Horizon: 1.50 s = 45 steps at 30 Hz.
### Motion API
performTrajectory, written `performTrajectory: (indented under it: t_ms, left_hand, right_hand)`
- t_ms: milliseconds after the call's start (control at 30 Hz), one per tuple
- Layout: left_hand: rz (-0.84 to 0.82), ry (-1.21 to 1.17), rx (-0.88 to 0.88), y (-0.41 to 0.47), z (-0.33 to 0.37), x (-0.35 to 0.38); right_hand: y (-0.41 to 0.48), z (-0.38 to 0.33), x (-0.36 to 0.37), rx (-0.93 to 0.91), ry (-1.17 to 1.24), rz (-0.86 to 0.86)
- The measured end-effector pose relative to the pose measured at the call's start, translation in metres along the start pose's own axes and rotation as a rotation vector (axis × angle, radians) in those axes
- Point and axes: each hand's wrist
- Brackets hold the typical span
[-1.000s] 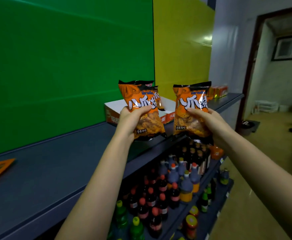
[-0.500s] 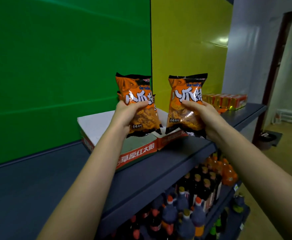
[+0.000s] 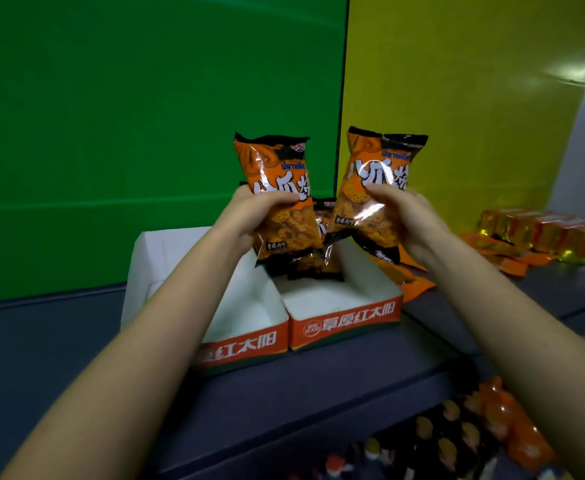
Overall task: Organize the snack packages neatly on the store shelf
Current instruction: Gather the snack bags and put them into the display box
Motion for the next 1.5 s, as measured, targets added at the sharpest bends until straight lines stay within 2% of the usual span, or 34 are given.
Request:
performTrajectory:
  t_ms: [267, 467, 567, 700, 833, 967, 1100, 1200, 1367, 1500]
  left_hand:
    - [0.138, 0.119, -0.068, 0.023, -0.042, 0.033]
    - [0.124, 0.597, 0.002, 0.017, -0.068, 0.035]
    - [0.194, 0.826, 0.058, 0.013, -0.057, 0.038]
    - [0.230, 0.836, 0.009, 0.010, -0.059, 0.030]
    - [0.276, 0.792, -0.060, 0.005, -0.061, 0.021]
    - [0.296, 0.838, -0.030, 0.002, -0.060, 0.020]
    - [0.280, 0.853, -0.020, 0.000, -0.063, 0.019]
    - [0.273, 0.838, -0.015, -0.002, -0.064, 0.022]
    - [0.298, 0.884, -0.032, -0.002, -0.060, 0.024]
    - [0.364, 1.033, 0.018, -0.004, -0.054, 0.021]
  right_hand:
    - [0.058, 0.007, -0.019, 0.013, 0.095, -0.246]
    - [0.077, 0.023, -0.024, 0.053, 0.024, -0.405]
    - [0.084, 0.030, -0.020, 0.042, -0.060, -0.427]
    - [0.092, 0.042, -0.009, 0.011, -0.106, -0.462]
    - [0.101, 0.057, 0.002, -0.152, -0.428, -0.383]
    - [0.103, 0.058, 0.007, -0.363, -0.785, -0.115]
    - [0.108, 0.058, -0.001, -0.332, -0.994, -0.125]
    - [0.103, 0.063, -0.004, -0.295, -1.027, -0.186]
    - [0.100, 0.060, -0.002, -0.299, -0.897, -0.125]
    - [0.092, 0.046, -0.003, -0.471, -0.781, -0.020]
Point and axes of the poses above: each hand's wrist, its own y-axis towards the middle knuckle, its own x-axis out of the palm, z = x × y, and after that the axes turned 13 degrees about x, right-handed
